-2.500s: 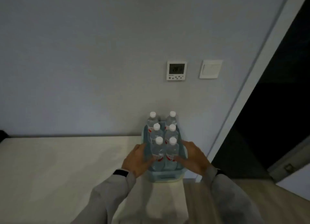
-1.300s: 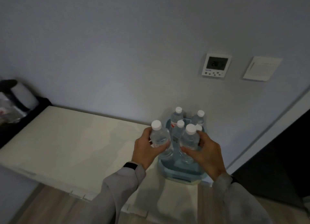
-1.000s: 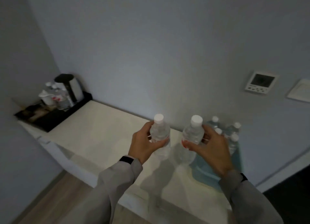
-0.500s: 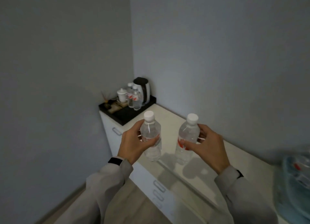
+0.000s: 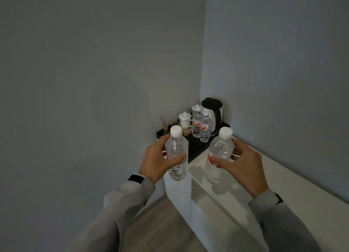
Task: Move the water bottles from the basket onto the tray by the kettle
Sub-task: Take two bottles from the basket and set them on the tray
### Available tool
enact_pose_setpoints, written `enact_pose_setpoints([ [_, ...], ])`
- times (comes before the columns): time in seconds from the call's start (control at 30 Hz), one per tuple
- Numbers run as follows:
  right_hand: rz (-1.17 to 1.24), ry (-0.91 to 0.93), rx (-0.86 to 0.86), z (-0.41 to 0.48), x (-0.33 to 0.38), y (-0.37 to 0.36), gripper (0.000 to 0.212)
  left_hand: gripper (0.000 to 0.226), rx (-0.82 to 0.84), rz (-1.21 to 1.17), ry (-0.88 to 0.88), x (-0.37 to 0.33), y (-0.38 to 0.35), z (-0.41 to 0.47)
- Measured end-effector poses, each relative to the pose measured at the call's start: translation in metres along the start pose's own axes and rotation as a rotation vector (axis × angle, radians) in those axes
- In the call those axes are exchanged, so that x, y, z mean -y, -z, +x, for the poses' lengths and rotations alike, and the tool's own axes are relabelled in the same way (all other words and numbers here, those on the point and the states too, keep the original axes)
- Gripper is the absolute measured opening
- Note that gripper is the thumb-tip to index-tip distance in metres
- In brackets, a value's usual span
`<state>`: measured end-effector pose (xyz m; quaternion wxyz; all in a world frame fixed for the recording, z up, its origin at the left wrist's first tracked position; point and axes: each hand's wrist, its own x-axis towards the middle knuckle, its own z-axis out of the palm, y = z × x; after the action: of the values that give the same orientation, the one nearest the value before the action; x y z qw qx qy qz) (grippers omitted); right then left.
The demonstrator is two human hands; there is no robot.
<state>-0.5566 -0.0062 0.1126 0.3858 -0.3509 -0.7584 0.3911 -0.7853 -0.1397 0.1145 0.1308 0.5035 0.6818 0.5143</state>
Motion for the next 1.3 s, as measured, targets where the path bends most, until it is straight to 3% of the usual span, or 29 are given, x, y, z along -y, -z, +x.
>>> enact_pose_setpoints([
  [0.2,0.001,-0.058,0.0,0.06,-0.001,-0.056,0.068,0.07,0.035,-0.024,-0.01,0.05,0.028,0.073],
  [0.43,-0.203,-0.018,-0.181,0.102,0.001,-0.125,0.069,0.065,0.177,-0.11,-0.043,0.117,0.047,0.153],
  [0.63,-0.204,-0.244,-0.316,0.125,-0.003,-0.162,0.071,0.058,0.331,-0.136,-0.078,0.151,0.048,0.219],
  [0.93,-0.201,-0.412,-0.487,0.166,-0.038,-0.188,0.066,0.059,0.522,-0.176,-0.084,0.19,0.006,0.293],
  [1.3,-0.289,-0.512,-0.463,0.217,-0.11,-0.21,0.062,0.06,0.613,-0.076,0.016,0.248,-0.059,0.349],
])
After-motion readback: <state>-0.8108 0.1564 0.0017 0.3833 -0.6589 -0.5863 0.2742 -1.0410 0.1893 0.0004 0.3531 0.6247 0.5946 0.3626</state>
